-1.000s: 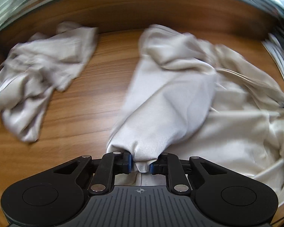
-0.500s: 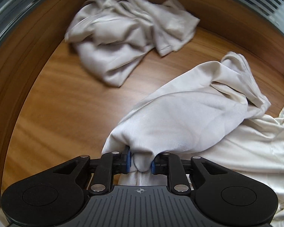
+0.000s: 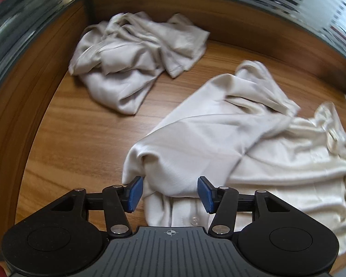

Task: Fold clothes

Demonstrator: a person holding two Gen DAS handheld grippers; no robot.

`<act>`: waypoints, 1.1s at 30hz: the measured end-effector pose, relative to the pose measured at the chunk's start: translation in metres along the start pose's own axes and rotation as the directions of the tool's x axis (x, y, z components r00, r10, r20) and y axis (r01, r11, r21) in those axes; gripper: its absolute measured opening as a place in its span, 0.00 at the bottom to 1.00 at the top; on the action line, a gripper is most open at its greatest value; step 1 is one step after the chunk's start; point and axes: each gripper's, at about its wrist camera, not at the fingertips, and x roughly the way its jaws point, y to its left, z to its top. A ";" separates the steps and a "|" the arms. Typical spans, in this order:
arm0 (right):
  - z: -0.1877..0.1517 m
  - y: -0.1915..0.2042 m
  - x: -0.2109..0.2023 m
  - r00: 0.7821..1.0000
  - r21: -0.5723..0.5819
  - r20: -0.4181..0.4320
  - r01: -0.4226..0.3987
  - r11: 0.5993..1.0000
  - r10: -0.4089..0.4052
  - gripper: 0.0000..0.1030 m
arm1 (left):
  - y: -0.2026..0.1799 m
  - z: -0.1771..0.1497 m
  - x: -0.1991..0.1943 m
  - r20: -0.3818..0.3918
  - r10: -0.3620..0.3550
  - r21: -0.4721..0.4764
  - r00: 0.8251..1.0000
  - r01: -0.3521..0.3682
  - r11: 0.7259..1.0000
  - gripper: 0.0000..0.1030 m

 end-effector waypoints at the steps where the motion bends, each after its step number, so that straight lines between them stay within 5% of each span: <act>1: 0.004 0.013 0.000 1.000 -0.024 0.007 -0.027 0.999 0.027 0.43 | -0.003 -0.001 -0.002 0.003 -0.005 0.023 1.000 0.005 1.000 0.55; 15: 0.046 0.203 0.024 0.963 -0.315 -0.049 -0.266 0.911 0.265 0.47 | -0.045 -0.015 -0.002 -0.036 -0.116 0.219 0.993 0.121 0.968 0.61; 27: 0.057 0.272 0.061 0.952 -0.487 -0.152 -0.306 0.818 0.265 0.48 | -0.042 -0.010 0.050 -0.086 -0.017 0.226 0.996 0.036 0.973 0.60; 29: 0.057 0.274 0.063 0.954 -0.503 -0.159 -0.299 0.811 0.253 0.44 | -0.040 -0.011 0.054 -0.096 -0.005 0.221 0.995 0.026 0.975 0.47; 30: 0.057 0.274 0.064 0.956 -0.509 -0.157 -0.293 0.809 0.248 0.30 | -0.037 -0.012 0.054 -0.094 -0.001 0.213 0.996 0.021 0.977 0.41; 32: 0.057 0.270 0.063 0.962 -0.512 -0.145 -0.274 0.814 0.233 0.11 | -0.031 -0.012 0.049 -0.075 0.004 0.188 0.997 0.010 0.982 0.10; 33: 0.058 0.267 0.061 0.964 -0.507 -0.137 -0.264 0.820 0.226 0.02 | -0.028 -0.012 0.047 -0.065 0.007 0.175 0.998 0.005 0.985 0.05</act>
